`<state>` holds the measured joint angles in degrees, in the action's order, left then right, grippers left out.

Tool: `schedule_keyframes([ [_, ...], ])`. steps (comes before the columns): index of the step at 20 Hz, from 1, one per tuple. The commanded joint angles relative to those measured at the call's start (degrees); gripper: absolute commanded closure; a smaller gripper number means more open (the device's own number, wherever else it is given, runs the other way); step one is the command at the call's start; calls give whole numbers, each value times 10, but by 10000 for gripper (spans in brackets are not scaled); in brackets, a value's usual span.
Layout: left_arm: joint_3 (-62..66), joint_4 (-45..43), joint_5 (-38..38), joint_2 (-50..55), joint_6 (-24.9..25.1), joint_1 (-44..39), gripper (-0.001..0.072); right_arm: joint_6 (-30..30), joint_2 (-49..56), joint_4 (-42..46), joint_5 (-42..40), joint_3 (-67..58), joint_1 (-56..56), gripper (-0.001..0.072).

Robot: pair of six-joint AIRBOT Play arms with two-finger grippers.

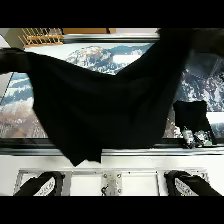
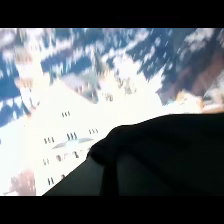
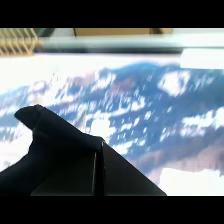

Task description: Fold the clothes and pants, and hang the long-sleeved shirts on hangers.

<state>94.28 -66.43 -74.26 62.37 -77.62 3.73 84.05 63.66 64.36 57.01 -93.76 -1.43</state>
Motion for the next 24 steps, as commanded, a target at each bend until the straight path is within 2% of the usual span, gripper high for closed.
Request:
schedule_keyframes([
  [1, 0, -21, 17, 156, -3, 0, 700, 2, 149, -1, -41, -1, -31, 703],
  [3, 0, -18, 67, 231, -5, 0, 698, 2, 217, -23, -83, -1, -34, 684],
  [4, 4, -9, 86, 262, -10, 2, 536, 2, 239, -45, -96, -1, -33, 532],
  [5, 16, -11, 92, 288, -26, 3, 191, 2, 255, -63, -108, -1, -30, 276],
  [6, 34, -10, 84, 312, -42, 8, 71, 2, 262, -70, -117, -1, -28, 175],
  [8, 73, -10, 41, 338, -54, 26, 96, 0, 254, -70, -117, -1, -17, 182],
  [11, 53, -11, 9, 313, -53, 70, 97, -1, 210, -56, -55, 0, 10, 184],
  [14, -89, -11, 24, 243, -53, 116, 96, -1, 141, 13, 4, 38, 13, 185],
  [17, -276, -9, 43, 181, -53, 153, 97, 0, 59, 10, 27, 132, 12, 188],
  [19, -381, -9, 59, 159, -54, 167, 96, 0, 13, 10, 30, 191, 8, 280],
  [22, -483, 19, 95, 153, -53, 173, 97, 0, -32, 8, 30, 243, 4, 285],
  [24, -520, 70, 127, 153, -42, 172, 97, 0, -45, -1, 31, 251, 2, 284],
])
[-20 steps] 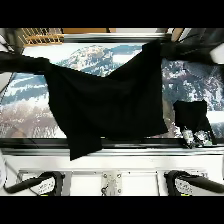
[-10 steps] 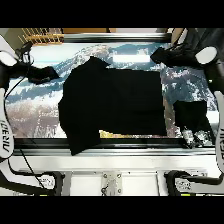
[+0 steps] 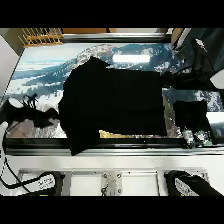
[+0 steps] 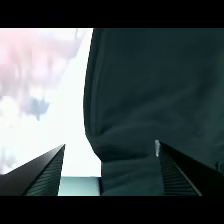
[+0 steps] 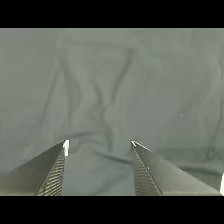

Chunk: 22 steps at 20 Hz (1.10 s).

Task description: Fold the clothes and pants, and hang the long-sleeved shirts on hangers.

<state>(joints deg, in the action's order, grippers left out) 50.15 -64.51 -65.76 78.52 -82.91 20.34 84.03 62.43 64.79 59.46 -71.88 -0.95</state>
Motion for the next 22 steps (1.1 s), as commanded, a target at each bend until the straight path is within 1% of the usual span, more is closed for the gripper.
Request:
schedule_keyframes([
  [1, -90, 78, 59, -9, 17, 2, 97, 0, -35, -14, 5, 32, -2, 285],
  [2, -98, 92, 72, -9, 18, -3, 97, 0, -37, -22, 4, 32, -2, 284],
  [6, -101, 93, 115, -9, 9, -50, 97, 0, -36, -35, 5, 32, -2, 285],
  [8, -95, 91, 141, -9, -4, -76, 97, 0, -36, -36, 5, 32, -3, 284],
  [10, -93, 91, 161, -9, -28, -92, 99, 0, -36, -35, 10, 32, -2, 284],
  [11, -93, 91, 163, -9, -37, -96, 155, 0, -36, -35, 17, 32, -2, 284],
  [12, -94, 90, 162, -11, -36, -96, 492, 0, -36, -32, 30, 32, 3, 283],
  [13, -94, 85, 160, -19, -33, -94, 692, 0, -36, -27, 46, 34, 10, 283],
  [15, -94, 64, 149, -46, -33, -88, 699, 3, -44, -26, 80, 56, 40, 283],
  [17, -94, 28, 121, -77, -31, -87, 699, 35, -64, -10, 98, 121, 85, 283],
  [18, -99, 10, 108, -93, -30, -87, 699, 69, -75, 8, 101, 168, 112, 283],
  [20, -119, 8, 102, -121, -24, -87, 699, 158, -90, 44, 99, 268, 164, 283],
  [22, -147, 10, 109, -149, -24, -87, 699, 205, -92, 43, 84, 361, 211, 272],
])
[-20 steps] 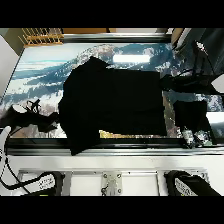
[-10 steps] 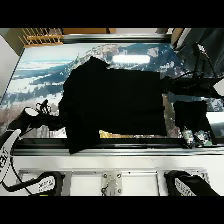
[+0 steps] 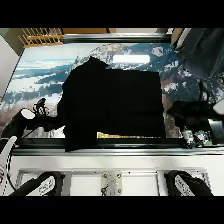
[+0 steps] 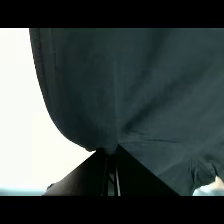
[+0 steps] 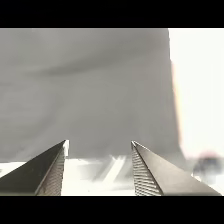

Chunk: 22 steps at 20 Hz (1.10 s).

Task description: Fold the clothes and pants, and hang the long-sleeved shirts on hangers.

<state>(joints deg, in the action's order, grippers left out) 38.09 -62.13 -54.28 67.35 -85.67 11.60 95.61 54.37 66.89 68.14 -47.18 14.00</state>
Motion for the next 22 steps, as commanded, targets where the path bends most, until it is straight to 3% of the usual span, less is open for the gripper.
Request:
schedule_keyframes([
  [1, -38, -12, -1, -48, 3, 0, 699, 101, -11, 16, -23, 156, 79, 198],
  [2, -49, -12, 4, -57, 3, 0, 699, 109, -11, 2, -50, 189, 89, 156],
  [6, -63, -10, 5, -73, 3, 0, 699, 109, -11, -102, -164, 278, 86, 157],
  [13, -62, -8, 3, -73, 3, 0, 699, 109, -10, -113, -303, 296, -22, 165],
  [14, -62, -8, 3, -73, 3, 0, 699, 109, -7, -113, -319, 296, -35, 170],
  [16, -62, -8, 3, -73, 3, 0, 699, 107, -6, -113, -345, 296, -51, 268],
  [19, -62, -8, 3, -73, 3, 0, 699, 106, -5, -101, -358, 296, -55, 277],
  [20, -62, -8, 3, -73, 3, 0, 699, 99, -5, -95, -358, 296, -55, 404],
  [21, -62, -9, 3, -73, 3, 0, 699, 78, -5, -93, -353, 294, -55, 663],
  [22, -62, -9, 3, -73, 3, 0, 699, 61, -5, -92, -348, 291, -55, 701],
])
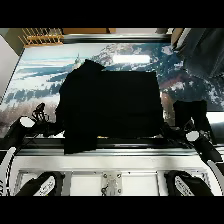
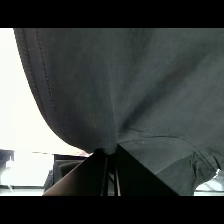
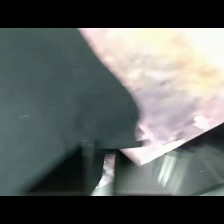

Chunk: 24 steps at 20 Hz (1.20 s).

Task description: Fold the clothes and pants, and hang the long-sleeved shirts on hangers.

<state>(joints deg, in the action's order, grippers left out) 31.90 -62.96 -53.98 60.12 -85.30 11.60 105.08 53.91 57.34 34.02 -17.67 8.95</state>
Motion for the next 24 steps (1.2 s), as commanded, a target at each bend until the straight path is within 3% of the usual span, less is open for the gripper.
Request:
schedule_keyframes([
  [1, 2, 0, 0, -1, 0, 1, 699, -56, -1, 5, 6, -14, -4, 701],
  [3, 35, -5, -19, -3, 0, 1, 700, -103, -1, 34, 52, -68, -3, 702],
  [7, 209, -3, -72, -79, -2, 0, 699, -115, -28, 159, 165, -315, -3, 702],
  [11, 429, 0, -101, -186, -8, 0, 699, -151, -70, 165, 179, -587, -3, 702],
  [14, 548, 0, -96, -264, -21, 0, 699, -152, -107, 165, 178, -711, -3, 703],
  [19, 634, 0, -72, -339, -56, 0, 700, -151, -181, 166, 175, -745, -3, 702],
  [24, 664, 0, -112, -301, -64, 1, 699, -142, -188, 164, 191, -745, -4, 703],
])
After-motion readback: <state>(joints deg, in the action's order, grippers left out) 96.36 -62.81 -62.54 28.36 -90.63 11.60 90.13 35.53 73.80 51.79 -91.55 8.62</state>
